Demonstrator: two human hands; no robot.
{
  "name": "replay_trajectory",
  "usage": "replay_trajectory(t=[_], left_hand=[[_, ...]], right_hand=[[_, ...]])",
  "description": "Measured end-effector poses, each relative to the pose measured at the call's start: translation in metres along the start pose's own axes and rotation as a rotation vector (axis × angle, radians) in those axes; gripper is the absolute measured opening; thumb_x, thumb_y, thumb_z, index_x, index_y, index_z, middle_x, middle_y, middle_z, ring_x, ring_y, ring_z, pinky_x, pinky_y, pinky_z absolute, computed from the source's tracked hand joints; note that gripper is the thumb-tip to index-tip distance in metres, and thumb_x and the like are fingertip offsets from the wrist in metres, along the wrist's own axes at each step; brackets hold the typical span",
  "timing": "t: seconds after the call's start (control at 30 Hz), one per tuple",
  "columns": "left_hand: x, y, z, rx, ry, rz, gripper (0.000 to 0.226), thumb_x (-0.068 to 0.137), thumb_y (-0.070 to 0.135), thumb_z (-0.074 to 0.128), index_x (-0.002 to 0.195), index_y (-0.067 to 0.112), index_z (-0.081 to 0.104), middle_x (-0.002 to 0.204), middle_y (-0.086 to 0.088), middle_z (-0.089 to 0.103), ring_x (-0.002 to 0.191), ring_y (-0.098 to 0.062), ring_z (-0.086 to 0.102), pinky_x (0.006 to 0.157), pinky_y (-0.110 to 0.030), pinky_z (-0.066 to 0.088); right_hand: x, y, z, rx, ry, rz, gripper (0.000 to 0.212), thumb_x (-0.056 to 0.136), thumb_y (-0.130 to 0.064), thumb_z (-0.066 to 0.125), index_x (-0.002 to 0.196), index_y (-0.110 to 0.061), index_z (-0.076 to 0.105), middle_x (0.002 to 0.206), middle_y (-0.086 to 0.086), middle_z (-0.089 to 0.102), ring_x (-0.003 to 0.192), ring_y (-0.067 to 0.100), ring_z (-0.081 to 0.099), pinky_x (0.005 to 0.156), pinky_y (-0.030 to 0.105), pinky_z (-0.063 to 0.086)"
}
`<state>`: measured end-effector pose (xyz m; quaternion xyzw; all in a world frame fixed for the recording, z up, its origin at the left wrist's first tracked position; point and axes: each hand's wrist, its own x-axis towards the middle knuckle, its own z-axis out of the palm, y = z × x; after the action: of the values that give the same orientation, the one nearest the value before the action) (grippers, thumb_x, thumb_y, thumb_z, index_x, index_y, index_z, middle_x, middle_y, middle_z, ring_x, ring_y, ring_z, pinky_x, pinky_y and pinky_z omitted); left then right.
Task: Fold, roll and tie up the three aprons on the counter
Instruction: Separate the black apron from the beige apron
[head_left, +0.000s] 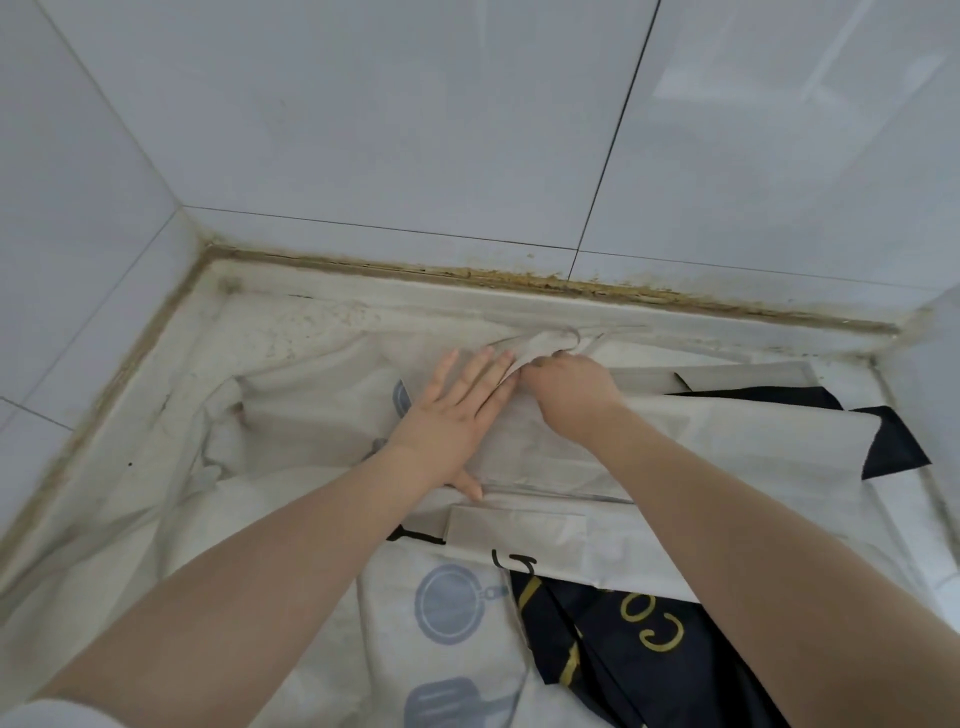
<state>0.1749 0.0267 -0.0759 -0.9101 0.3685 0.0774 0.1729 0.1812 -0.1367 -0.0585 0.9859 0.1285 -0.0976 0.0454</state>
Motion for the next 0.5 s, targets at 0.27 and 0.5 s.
replay_trajectory(t=[0.27,0.5], left_hand=[[-0.016,0.012,-0.011,0.080,0.045,-0.017,0.127,0.071,0.069,0.058,0.144,0.001,-0.020,0.155,-0.016,0.001,0.141,-0.038,0.014,0.113,-0.051,-0.009],[-0.034,0.003,0.007,-0.239,-0.075,-0.153,0.119,0.075,0.062,0.063,0.145,0.021,-0.024,0.151,-0.016,0.015,0.112,-0.033,0.048,0.075,-0.037,0.045]], right_hand=[[-0.046,-0.036,0.006,-0.264,-0.126,-0.256,0.057,0.091,-0.010,0.047,0.142,-0.013,0.024,0.115,0.007,0.061,0.103,0.026,0.058,0.085,0.033,0.039],[-0.040,-0.058,0.024,0.293,-0.410,0.062,0.072,0.090,-0.063,0.036,0.148,-0.026,0.014,0.131,0.007,0.054,0.114,0.027,0.054,0.090,0.040,0.048]])
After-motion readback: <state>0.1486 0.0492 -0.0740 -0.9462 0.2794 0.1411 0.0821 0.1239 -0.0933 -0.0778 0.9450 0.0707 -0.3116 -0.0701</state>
